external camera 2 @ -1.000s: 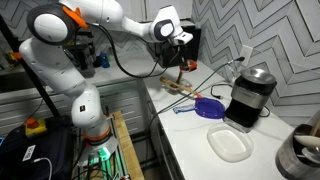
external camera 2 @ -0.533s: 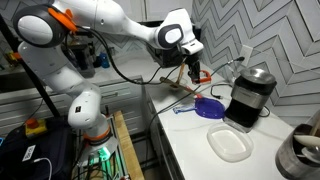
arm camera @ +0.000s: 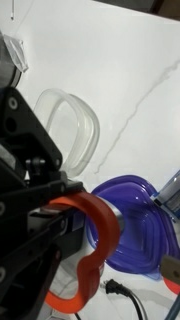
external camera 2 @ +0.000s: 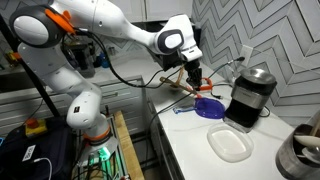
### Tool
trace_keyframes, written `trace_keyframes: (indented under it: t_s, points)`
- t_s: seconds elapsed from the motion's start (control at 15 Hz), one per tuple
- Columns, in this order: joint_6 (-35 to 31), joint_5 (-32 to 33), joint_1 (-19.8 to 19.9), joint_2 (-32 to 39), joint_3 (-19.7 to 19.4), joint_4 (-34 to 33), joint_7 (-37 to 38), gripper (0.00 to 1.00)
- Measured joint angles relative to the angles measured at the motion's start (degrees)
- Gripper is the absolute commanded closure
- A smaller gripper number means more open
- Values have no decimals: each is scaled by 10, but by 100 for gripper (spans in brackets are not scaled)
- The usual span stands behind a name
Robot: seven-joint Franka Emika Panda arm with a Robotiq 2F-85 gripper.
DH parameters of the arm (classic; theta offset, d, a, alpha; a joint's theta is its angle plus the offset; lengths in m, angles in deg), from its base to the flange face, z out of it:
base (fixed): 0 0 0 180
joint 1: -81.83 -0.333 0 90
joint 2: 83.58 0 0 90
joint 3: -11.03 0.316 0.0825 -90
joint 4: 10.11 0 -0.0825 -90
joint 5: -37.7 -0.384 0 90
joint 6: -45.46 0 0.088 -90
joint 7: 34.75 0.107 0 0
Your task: Pick up the orange heart shaped lid and put it on top of the bowl on the coffee maker drip tray
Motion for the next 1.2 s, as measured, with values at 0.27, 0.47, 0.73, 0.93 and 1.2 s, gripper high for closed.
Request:
trace_keyframes:
  t_s: [0.27, 0.47, 0.73, 0.93, 1.2]
  points:
    - [4, 56, 28, 32, -5, 5, 115, 97]
    - [4, 85, 40, 65, -19, 7, 206, 97]
    - [-13, 77, 35, 96, -37, 5, 277, 97]
    - [-44, 56, 31, 114, -52, -8, 289, 97]
    - [-76, 45, 24, 146, -66, -42, 290, 97]
